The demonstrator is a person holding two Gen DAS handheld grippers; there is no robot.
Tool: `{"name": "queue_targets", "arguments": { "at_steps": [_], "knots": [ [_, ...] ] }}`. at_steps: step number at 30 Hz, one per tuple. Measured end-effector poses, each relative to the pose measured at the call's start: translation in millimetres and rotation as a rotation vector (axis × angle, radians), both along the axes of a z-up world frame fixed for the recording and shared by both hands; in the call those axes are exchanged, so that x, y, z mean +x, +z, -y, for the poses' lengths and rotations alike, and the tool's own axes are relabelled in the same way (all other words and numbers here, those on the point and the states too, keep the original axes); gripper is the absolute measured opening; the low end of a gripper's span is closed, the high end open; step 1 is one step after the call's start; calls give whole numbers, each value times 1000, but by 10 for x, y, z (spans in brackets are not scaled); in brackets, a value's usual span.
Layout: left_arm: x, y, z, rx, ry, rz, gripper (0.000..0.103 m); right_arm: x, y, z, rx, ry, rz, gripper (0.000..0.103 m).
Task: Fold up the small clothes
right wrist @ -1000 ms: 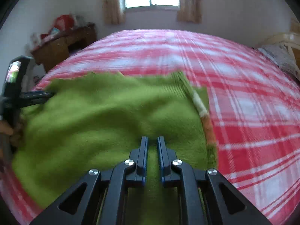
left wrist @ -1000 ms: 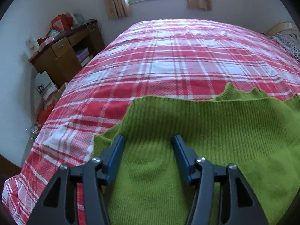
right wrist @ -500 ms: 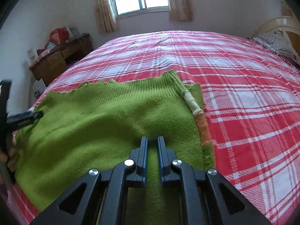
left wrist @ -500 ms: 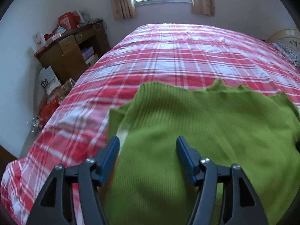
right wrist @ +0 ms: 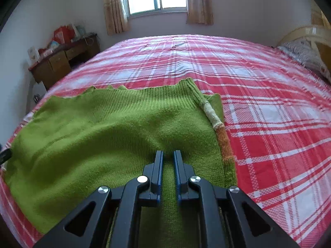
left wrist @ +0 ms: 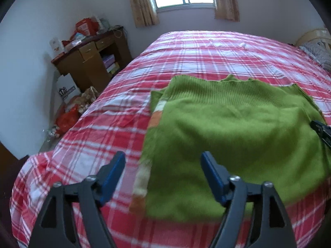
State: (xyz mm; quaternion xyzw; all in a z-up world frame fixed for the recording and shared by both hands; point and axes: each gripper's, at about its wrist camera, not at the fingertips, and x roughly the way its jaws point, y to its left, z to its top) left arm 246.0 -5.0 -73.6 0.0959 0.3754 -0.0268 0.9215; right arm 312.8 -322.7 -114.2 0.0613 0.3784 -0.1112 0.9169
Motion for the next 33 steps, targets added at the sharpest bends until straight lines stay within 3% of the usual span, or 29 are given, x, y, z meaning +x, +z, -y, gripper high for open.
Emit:
{"name": "queue_targets", "arguments": {
  "at_steps": [1,3,5,7,11,15,19,24,33],
  "knots": [
    [-54,-9,-70,-14,9,4,86,-24,45,-69,-49,-26,-24,10],
    [-163,-49,-229,-37,41,19,88,-193,171,-190,-85,-62,15,10],
    [-241,-88,-328,-38,82,34,88,-460,332,-399,-46,-14,105,10],
    [-319,-141,-421,-73,105,42,88,-608,383,-637,-16,57,106,10],
    [-389,-235,-469,-183,113,5,88,-757,291,-1112,15,210,66,10],
    [-447,-322,-449,-272,119,-34,88,-723,26,-1281,-9,242,2,10],
    [-415,-461,-447,-375,118,-98,88,-756,-32,-1210,22,241,31,10],
    [-380,-496,-328,-328,124,-85,89,-788,-53,-1234,12,240,51,11],
    [-191,-438,-303,-381,129,-97,93,-801,-59,-1221,26,243,68,11]
  ]
}}
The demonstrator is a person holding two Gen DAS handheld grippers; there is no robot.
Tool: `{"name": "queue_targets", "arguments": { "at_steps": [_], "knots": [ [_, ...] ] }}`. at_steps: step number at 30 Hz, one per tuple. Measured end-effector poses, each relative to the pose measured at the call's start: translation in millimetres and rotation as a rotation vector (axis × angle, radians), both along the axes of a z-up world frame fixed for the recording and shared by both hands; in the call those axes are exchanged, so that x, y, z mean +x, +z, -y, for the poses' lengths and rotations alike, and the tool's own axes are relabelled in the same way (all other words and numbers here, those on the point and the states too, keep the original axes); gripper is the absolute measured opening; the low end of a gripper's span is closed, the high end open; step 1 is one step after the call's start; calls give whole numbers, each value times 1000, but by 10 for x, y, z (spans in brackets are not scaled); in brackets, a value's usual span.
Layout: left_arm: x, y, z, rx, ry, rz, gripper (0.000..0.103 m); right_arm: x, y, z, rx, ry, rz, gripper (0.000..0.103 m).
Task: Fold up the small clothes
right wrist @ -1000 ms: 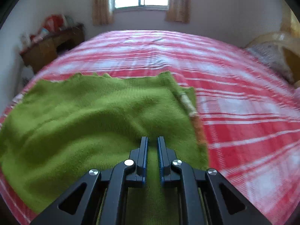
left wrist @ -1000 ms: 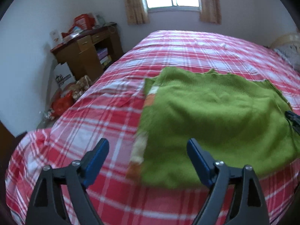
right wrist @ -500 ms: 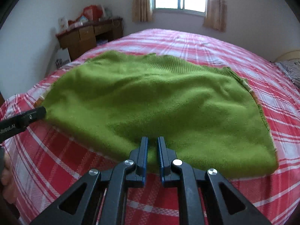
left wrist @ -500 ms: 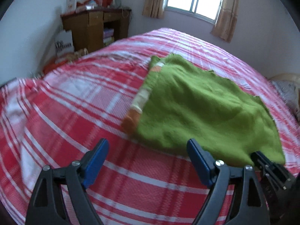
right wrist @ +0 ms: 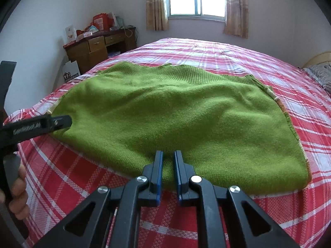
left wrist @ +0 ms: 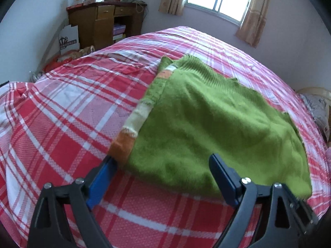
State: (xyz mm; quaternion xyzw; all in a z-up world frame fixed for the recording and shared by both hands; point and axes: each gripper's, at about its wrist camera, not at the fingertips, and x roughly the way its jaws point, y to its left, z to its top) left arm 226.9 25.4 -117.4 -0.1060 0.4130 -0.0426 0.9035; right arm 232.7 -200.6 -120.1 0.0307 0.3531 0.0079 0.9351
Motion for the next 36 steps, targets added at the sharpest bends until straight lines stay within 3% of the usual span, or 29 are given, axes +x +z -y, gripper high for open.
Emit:
{"name": "queue_targets", "arguments": {
  "at_steps": [7,10,11,12,15,18,20,22,25,31,34,35,36],
  "knots": [
    [73,-20,43,30,5,11,87,-7,-8,25,11,2,3,11],
    [82,-22,48,39,-5,22,78,-7,-8,25,8,2,3,11],
    [83,-15,37,35,-6,26,68,-9,-9,26,6,2,3,11],
    [85,-9,18,19,-13,32,52,-9,-9,24,4,2,4,11],
    [91,4,-136,-53,10,45,22,-9,-10,29,5,2,4,11],
    [78,-70,-347,-195,43,25,21,-10,-10,23,4,2,4,11],
    [42,-102,-408,-238,54,23,22,-10,-10,23,4,2,4,11],
    [-18,-124,-445,-271,65,25,26,-11,-10,24,4,2,4,11],
    [-120,-160,-499,-373,70,21,41,-11,-10,25,5,2,5,11],
    [-2,-146,-420,-417,72,35,58,-13,-11,24,7,3,6,11],
    [203,-134,-416,-439,96,29,59,-12,-9,23,12,3,6,11],
    [237,-125,-413,-445,94,31,55,-12,-8,23,13,4,6,11],
    [258,-122,-404,-437,91,34,39,-13,-6,23,13,4,7,11]
  ]
}}
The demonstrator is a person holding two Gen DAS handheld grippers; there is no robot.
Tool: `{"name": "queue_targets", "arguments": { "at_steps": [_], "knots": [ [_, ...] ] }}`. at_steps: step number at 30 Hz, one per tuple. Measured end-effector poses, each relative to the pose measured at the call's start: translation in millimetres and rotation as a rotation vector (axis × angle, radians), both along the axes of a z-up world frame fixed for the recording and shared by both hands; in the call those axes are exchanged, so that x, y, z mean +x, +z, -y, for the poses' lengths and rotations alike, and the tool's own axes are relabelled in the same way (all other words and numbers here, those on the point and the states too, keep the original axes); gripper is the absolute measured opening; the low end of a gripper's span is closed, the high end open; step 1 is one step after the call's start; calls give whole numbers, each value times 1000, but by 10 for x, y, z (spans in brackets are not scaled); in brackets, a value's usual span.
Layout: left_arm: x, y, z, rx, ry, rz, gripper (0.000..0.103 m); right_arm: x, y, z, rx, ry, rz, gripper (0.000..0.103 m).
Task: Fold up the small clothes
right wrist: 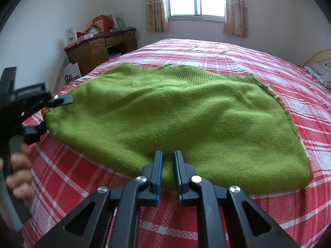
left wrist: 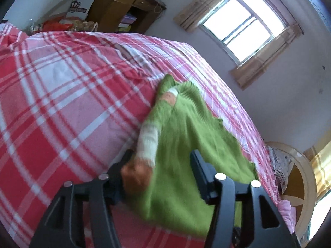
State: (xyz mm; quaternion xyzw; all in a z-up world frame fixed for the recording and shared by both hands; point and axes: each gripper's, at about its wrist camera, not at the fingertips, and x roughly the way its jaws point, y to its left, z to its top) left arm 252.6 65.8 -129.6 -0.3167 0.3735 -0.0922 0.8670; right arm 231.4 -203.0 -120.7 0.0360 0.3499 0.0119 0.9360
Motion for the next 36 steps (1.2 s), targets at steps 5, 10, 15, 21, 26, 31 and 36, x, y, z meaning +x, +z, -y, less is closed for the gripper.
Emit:
{"name": "queue_targets", "arguments": {
  "at_steps": [5,10,15,21,26,31,36],
  "knots": [
    [-77,-91,-56,15,-29,10,16,64,67,-59,-33,-17,-40,11],
    [-93,-46,-58,52,-36,5,19,169,375,-393,38,75,33,11],
    [16,-13,-49,76,-38,0,24,418,74,-647,67,132,-78,11],
    [69,60,62,149,-49,20,14,426,-11,-571,131,142,-63,12],
    [-47,308,409,334,-108,139,12,429,-11,-442,220,148,-70,12],
    [-235,501,845,495,-222,274,11,359,94,-90,350,92,-56,12],
    [-296,425,1144,553,-321,299,10,397,204,267,390,57,-44,12]
  ]
}}
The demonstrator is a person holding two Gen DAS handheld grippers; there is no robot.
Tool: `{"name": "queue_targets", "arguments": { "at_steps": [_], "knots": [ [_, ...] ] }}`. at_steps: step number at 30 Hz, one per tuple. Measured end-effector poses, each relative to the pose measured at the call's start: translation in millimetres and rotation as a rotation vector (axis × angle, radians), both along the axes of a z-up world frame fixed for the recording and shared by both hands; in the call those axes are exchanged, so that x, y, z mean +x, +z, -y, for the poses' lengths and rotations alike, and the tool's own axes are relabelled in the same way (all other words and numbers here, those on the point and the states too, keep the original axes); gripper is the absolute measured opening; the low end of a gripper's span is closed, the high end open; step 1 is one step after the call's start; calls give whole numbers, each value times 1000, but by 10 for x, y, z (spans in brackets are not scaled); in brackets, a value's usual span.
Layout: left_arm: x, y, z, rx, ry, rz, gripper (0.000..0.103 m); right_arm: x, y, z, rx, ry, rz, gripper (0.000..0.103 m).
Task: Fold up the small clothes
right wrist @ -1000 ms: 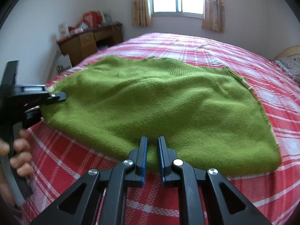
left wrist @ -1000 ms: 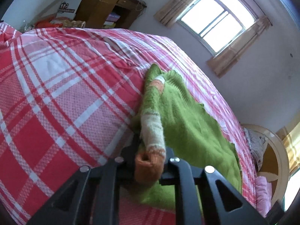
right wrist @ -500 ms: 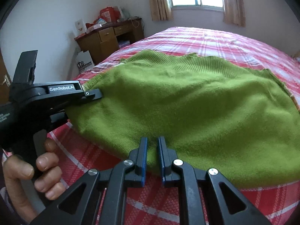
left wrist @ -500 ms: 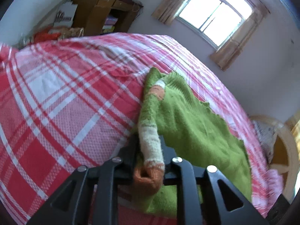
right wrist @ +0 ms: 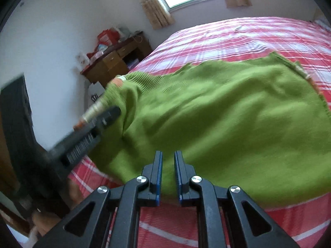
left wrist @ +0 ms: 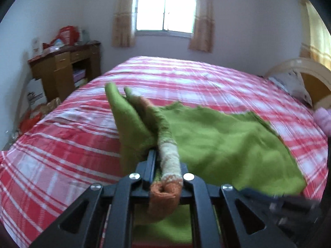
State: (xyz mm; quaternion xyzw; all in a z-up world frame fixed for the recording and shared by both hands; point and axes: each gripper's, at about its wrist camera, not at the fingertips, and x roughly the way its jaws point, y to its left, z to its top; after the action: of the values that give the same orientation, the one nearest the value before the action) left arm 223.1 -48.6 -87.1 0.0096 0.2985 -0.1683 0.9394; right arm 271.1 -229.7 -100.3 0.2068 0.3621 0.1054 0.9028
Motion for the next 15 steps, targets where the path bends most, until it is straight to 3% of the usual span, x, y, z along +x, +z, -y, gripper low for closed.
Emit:
{"name": "queue_targets", "arguments": {
  "at_steps": [3,5,6,7,8,9,12,15],
  "knots": [
    [-7,-60,145,45,-47,-5,10,77,86,180,35,-8,13,12],
    [-2,-105,204,67,-56,-11,10,214,134,335,125,5,11,12],
    [3,-119,207,65,-58,-24,10,273,143,393,164,11,7,17],
    [23,-123,190,56,-61,-36,10,363,147,432,202,20,1,25],
    [36,-117,194,51,-63,-42,10,458,148,449,229,28,-8,51],
    [46,-123,186,46,-68,-51,10,558,150,449,247,26,-8,71],
    [48,-138,193,47,-75,-59,10,843,140,374,341,98,-2,73],
    [52,-135,183,34,-78,-58,10,1111,112,198,364,172,-29,73]
  ]
}}
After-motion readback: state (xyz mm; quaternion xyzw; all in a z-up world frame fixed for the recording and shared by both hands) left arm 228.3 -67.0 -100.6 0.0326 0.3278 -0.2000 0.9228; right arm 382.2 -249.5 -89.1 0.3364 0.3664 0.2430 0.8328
